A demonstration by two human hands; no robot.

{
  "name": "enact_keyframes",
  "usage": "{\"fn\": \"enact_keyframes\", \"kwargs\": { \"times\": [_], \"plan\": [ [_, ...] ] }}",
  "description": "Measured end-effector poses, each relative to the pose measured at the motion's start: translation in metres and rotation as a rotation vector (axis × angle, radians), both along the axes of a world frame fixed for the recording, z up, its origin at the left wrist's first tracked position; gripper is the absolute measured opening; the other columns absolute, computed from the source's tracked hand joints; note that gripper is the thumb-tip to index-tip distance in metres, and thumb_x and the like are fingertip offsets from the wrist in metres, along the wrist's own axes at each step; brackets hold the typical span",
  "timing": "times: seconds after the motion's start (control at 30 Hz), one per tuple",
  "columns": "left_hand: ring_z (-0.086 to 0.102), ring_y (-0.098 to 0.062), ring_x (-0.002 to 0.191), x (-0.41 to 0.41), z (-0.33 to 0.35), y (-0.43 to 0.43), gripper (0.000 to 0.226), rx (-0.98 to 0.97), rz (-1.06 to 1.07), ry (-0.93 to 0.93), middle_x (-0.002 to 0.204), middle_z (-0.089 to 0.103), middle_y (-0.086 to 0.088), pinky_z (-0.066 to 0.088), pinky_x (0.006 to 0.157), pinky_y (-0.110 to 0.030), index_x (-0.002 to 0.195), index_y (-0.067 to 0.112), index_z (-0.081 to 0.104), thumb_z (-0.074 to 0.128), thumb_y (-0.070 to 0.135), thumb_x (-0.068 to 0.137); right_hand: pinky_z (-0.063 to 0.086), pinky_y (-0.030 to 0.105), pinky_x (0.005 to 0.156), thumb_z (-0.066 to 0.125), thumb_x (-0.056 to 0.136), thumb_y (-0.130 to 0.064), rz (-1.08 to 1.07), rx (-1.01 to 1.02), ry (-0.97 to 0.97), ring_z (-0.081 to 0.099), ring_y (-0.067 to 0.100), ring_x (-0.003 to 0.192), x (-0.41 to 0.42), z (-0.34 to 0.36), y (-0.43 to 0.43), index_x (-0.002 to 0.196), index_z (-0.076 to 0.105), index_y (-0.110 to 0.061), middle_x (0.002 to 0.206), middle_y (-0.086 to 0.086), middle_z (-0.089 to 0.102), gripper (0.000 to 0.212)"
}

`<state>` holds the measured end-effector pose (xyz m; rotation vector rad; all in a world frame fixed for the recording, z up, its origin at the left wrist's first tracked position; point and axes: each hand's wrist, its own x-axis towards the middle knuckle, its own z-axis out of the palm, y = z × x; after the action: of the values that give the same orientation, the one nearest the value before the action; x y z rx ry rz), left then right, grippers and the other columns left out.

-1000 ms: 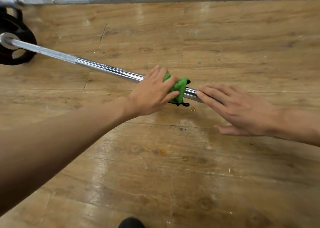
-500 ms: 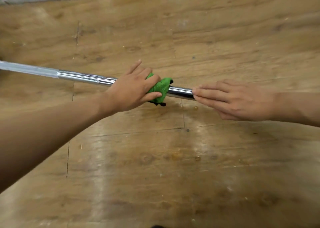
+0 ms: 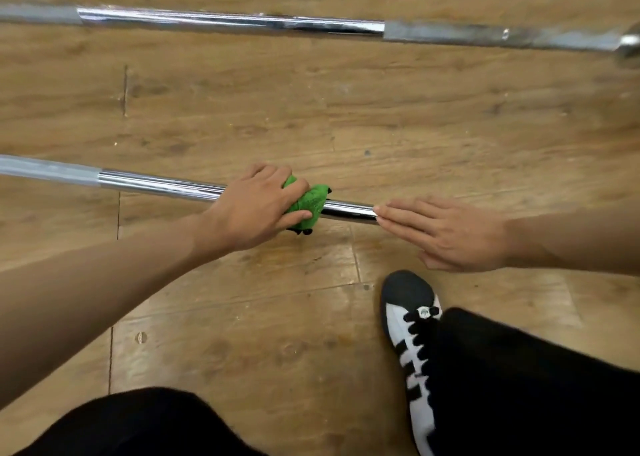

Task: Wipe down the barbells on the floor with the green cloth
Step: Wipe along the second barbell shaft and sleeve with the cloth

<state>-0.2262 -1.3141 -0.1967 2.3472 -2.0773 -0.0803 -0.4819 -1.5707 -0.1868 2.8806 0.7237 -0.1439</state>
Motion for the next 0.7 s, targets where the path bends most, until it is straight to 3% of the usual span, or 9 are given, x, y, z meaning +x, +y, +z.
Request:
{"fn": "enact_keyframes", "kwargs": {
  "times": [0.13, 0.4, 0.53, 0.63, 0.7],
  "plan": [
    [0.058, -0.035, 0.096, -0.001, -0.002, 0.003, 0.053, 0.006, 0.033, -0.062, 0.105, 0.058, -0.015, 0.041, 0.097, -0.046, 0.121, 0.015, 0.058, 0.032, 0.058, 0.103, 0.013, 0.043, 0.125, 0.04, 0.1, -0.033, 0.046, 0.042, 0.022, 0.016, 0.035, 0.158, 0.015, -0.006, 0.016, 0.161, 0.021, 0.003, 0.171, 0.021, 0.017, 0.074],
    [0.055, -0.036, 0.101, -0.023, -0.006, 0.006, 0.05, -0.021, 0.174, -0.064, 0.11, 0.056, -0.015, 0.036, 0.098, -0.049, 0.122, 0.017, 0.058, 0.036, 0.058, 0.105, 0.05, 0.052, 0.106, 0.046, 0.103, -0.017, -0.017, 0.32, -0.094, 0.051, 0.044, 0.136, 0.044, -0.026, 0.044, 0.147, 0.045, 0.011, 0.15, 0.029, 0.049, 0.052],
    [0.056, -0.038, 0.099, -0.04, -0.009, 0.003, 0.051, -0.047, 0.163, -0.083, 0.114, 0.057, -0.02, 0.036, 0.09, -0.048, 0.124, 0.014, 0.059, 0.038, 0.056, 0.105, 0.046, 0.049, 0.113, 0.057, 0.098, -0.002, 0.027, 0.386, -0.037, 0.042, 0.037, 0.146, 0.044, -0.02, 0.033, 0.154, 0.039, 0.006, 0.159, 0.024, 0.04, 0.059],
    [0.056, -0.036, 0.091, -0.035, -0.011, 0.006, 0.048, -0.1, 0.14, -0.099, 0.109, 0.058, -0.02, 0.036, 0.083, -0.046, 0.122, 0.012, 0.061, 0.044, 0.054, 0.105, 0.043, 0.043, 0.115, 0.039, 0.099, 0.006, 0.031, 0.405, 0.011, 0.041, 0.031, 0.148, 0.043, -0.016, 0.023, 0.159, 0.035, -0.002, 0.164, 0.015, 0.037, 0.06],
    [0.056, -0.035, 0.088, -0.025, -0.011, 0.013, 0.049, -0.122, 0.171, -0.093, 0.104, 0.058, -0.019, 0.035, 0.081, -0.045, 0.116, 0.012, 0.061, 0.043, 0.056, 0.105, 0.049, 0.045, 0.109, 0.04, 0.095, 0.016, 0.033, 0.419, 0.045, 0.046, 0.031, 0.145, 0.045, -0.015, 0.02, 0.161, 0.032, -0.006, 0.166, 0.011, 0.034, 0.07]
  ]
}}
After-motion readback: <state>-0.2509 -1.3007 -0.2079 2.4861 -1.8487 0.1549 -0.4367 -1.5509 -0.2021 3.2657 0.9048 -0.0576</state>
